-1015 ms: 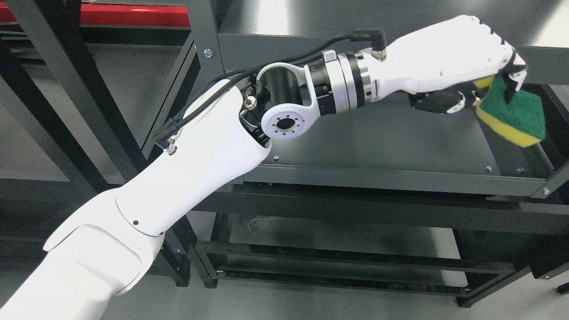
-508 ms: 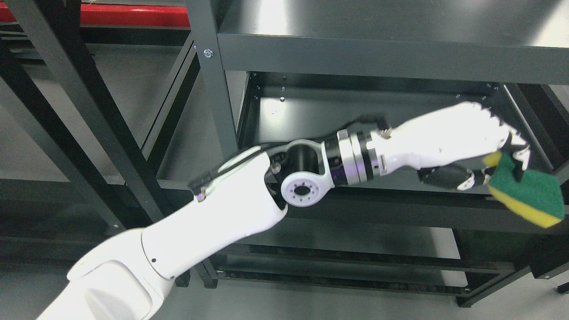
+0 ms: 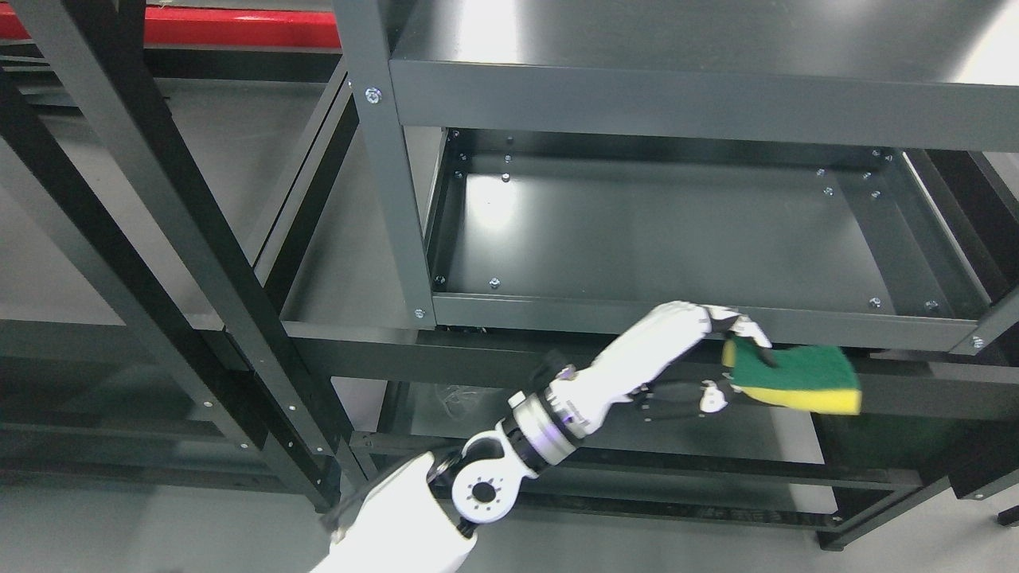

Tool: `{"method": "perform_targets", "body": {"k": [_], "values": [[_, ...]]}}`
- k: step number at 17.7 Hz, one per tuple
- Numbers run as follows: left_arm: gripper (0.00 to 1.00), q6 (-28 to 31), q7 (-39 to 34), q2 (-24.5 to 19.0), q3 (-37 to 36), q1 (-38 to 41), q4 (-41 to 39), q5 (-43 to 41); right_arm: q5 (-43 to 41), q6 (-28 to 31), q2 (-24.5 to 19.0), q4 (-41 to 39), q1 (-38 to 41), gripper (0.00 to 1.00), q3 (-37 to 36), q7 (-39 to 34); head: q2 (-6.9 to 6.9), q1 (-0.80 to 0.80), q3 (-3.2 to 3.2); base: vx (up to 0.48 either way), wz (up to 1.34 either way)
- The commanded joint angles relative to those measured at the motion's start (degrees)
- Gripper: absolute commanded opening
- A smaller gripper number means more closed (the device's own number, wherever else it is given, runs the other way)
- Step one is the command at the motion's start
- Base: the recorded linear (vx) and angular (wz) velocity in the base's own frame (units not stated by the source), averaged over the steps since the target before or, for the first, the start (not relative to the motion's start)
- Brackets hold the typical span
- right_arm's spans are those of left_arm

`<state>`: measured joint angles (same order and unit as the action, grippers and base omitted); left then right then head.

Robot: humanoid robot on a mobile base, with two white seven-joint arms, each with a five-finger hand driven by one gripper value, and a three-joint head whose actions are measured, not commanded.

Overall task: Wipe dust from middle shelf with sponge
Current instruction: 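Withdraw the left arm from the shelf, still holding the sponge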

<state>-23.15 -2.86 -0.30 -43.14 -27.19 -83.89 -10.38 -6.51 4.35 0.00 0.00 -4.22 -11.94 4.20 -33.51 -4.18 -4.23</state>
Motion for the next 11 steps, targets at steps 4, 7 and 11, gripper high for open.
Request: {"method": "perform_targets", "body": {"k": [4,7,11], "values": [[0.0,-0.3,-0.3,-0.7,30.7,21.2,-10.3,8.7,0.0,0.0,1.0,-1.0,0.0,1.0,0.0,0.0,0.0,0.0,0.0,0.0,0.0],[0.0,-0.3,-0.3,-0.7,33.7,24.4,-10.4,11.8,0.0,0.0,1.0,-1.0,0.0,1.0,0.0,0.0,0.0,0.0,0.0,0.0,0.0],[0.0,-0.1,-0.3,-0.7,34.2,24.4,-10.7,12.3,0.0,0.0,1.0,-1.0,0.0,1.0,0.0,0.0,0.0,0.0,0.0,0.0,0.0]]}}
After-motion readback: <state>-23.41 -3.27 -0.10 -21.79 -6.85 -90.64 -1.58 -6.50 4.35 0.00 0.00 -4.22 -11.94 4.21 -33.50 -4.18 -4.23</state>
